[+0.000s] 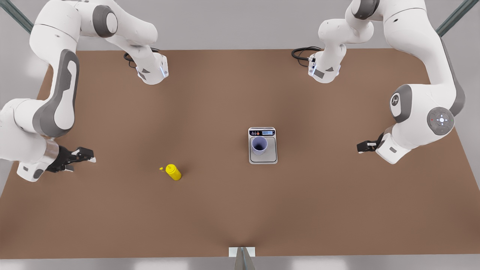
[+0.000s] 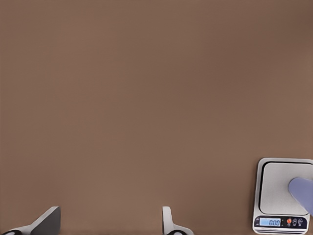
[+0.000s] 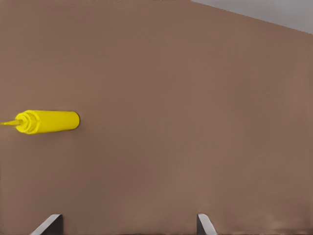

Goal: Move cup to the weight, pick up sauce bottle, pour sauce

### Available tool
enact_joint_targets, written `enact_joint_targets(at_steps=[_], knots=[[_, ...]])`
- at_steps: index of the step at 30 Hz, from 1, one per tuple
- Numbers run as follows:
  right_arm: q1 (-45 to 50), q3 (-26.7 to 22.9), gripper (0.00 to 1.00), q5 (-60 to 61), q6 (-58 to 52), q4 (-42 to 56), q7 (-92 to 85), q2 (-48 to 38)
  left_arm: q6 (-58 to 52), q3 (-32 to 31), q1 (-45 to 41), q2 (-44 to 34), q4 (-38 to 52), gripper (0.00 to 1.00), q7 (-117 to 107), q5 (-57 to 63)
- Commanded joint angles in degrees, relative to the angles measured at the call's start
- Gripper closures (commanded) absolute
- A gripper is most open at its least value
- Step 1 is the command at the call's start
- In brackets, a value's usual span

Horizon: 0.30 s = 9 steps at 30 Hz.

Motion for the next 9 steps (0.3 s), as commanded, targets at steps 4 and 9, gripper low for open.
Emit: enact_joint_targets(at_steps=[4, 9], knots=[[2.61, 0.43, 0.00, -0.42, -0.26, -6.42, 16.08, -10.11, -0.09, 0.00, -0.07, -0.18, 0.00, 0.00, -0.35, 0.00], [3.22, 0.79, 0.00, -0.42, -0.09, -7.74, 16.17, -12.57, -0.97, 0.00, -1.21, -0.36, 0.00, 0.00, -2.29, 0.00]])
